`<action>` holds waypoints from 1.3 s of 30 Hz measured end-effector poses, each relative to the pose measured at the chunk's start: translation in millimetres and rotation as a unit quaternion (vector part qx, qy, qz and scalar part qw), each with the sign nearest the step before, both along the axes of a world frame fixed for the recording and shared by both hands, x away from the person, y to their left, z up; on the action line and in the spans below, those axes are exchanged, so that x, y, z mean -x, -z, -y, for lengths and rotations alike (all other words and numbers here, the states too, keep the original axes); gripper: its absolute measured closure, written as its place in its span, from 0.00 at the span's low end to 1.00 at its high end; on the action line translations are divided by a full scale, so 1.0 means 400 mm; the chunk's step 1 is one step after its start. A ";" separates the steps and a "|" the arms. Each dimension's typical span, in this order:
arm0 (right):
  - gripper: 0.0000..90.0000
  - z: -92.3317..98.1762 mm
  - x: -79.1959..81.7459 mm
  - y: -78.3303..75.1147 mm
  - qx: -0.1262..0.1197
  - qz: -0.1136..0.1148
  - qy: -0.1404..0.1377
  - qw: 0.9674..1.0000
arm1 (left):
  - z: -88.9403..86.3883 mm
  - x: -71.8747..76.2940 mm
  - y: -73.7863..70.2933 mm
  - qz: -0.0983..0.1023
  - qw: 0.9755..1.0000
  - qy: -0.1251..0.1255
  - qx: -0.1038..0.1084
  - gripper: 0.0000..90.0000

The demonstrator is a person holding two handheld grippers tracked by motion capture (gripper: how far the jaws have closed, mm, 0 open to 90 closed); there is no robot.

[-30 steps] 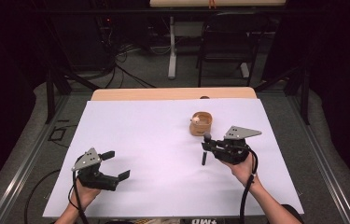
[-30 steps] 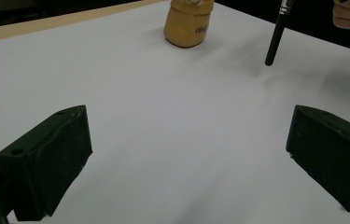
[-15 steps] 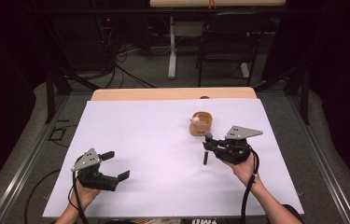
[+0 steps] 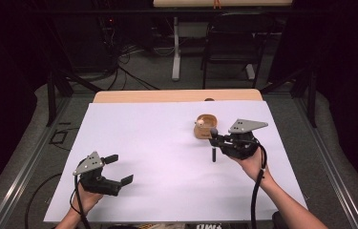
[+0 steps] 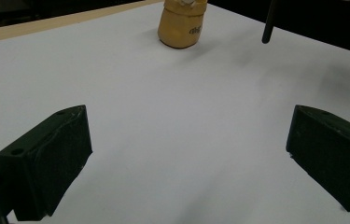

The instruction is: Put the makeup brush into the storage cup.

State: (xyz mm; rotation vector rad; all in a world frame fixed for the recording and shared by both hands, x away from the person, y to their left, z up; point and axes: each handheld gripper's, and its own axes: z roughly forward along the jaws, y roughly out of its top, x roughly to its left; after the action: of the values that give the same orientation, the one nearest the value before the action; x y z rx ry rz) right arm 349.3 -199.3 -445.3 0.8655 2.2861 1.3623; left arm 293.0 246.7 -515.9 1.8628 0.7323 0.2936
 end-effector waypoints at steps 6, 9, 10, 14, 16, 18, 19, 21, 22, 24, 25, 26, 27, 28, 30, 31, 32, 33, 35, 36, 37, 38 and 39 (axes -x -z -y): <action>0.86 -0.014 -0.032 -0.036 0.008 0.016 -0.002 1.000 | -0.001 0.000 0.000 -0.001 1.000 0.000 -0.002 0.00; 0.86 -0.016 -0.047 -0.048 0.004 0.021 -0.003 1.000 | 0.002 -0.001 0.001 -0.003 1.000 0.005 -0.009 0.00; 0.86 -0.017 -0.054 -0.051 0.004 0.026 -0.003 1.000 | 0.005 -0.001 0.001 -0.002 1.000 0.007 -0.010 0.00; 0.86 -0.017 -0.075 -0.058 0.000 0.034 0.000 0.999 | 0.004 -0.001 0.001 -0.001 1.000 0.006 -0.011 0.00; 0.86 -0.014 -0.085 -0.061 -0.002 0.037 0.004 0.999 | 0.003 -0.002 0.001 -0.001 1.000 0.004 -0.013 0.00; 0.86 -0.012 -0.093 -0.065 -0.004 0.039 0.008 0.999 | 0.003 -0.002 0.001 -0.001 1.000 0.004 -0.013 0.00; 0.86 -0.010 -0.098 -0.067 -0.005 0.041 0.009 0.999 | 0.003 -0.002 0.000 0.000 1.000 0.004 -0.014 0.00; 0.86 -0.007 -0.106 -0.071 -0.007 0.045 0.012 0.999 | 0.004 -0.001 -0.001 0.002 1.000 0.006 -0.017 0.00; 0.87 -0.006 -0.109 -0.073 -0.007 0.046 0.014 0.999 | 0.004 0.000 -0.001 0.001 1.000 0.006 -0.018 0.00; 0.87 -0.003 -0.117 -0.078 -0.010 0.050 0.016 0.999 | 0.004 -0.001 -0.001 0.002 1.000 0.008 -0.019 0.00; 0.87 -0.002 -0.120 -0.081 -0.009 0.050 0.018 0.999 | 0.004 -0.001 -0.001 0.001 1.000 0.008 -0.021 0.00; 0.87 -0.001 -0.124 -0.083 -0.012 0.051 0.019 0.998 | 0.004 -0.002 0.000 0.001 1.000 0.007 -0.020 0.00; 0.87 -0.001 -0.128 -0.086 -0.013 0.052 0.020 0.998 | 0.004 -0.002 -0.001 0.001 1.000 0.007 -0.020 0.00; 0.87 -0.001 -0.131 -0.088 -0.013 0.052 0.023 0.998 | 0.004 -0.002 0.000 0.001 1.000 0.007 -0.019 0.00; 0.87 -0.001 -0.139 -0.093 -0.014 0.055 0.024 0.998 | 0.004 -0.002 0.000 0.001 1.000 0.009 -0.020 0.00; 0.87 -0.002 -0.142 -0.094 -0.016 0.057 0.025 0.998 | 0.004 -0.002 -0.001 0.001 1.000 0.010 -0.020 0.00; 0.87 -0.001 -0.146 -0.096 -0.015 0.057 0.025 0.998 | 0.005 -0.002 -0.001 0.000 1.000 0.010 -0.021 0.00; 0.87 -0.002 -0.149 -0.098 -0.016 0.058 0.027 0.998 | 0.004 -0.001 -0.001 0.001 1.000 0.011 -0.021 0.00; 0.87 -0.002 -0.157 -0.102 -0.017 0.061 0.028 0.998 | 0.004 -0.001 -0.002 0.002 1.000 0.011 -0.021 0.00; 0.87 -0.002 -0.161 -0.103 -0.019 0.063 0.029 0.997 | 0.004 -0.001 -0.002 0.003 1.000 0.010 -0.020 0.00; 0.87 -0.002 -0.164 -0.105 -0.020 0.063 0.031 0.997 | 0.003 -0.001 -0.002 0.003 1.000 0.010 -0.020 0.00; 0.87 -0.001 -0.169 -0.107 -0.019 0.063 0.032 0.997 | 0.003 -0.002 -0.002 0.003 1.000 0.010 -0.021 0.00; 0.87 -0.001 -0.173 -0.108 -0.021 0.065 0.034 0.997 | 0.003 -0.002 -0.002 0.003 1.000 0.010 -0.021 0.00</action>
State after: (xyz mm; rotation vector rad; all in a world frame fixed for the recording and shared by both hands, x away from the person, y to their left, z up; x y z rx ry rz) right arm 418.5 -198.8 -402.2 0.8340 2.1189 1.3985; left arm 293.7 245.3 -515.2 1.9061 0.7087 0.3042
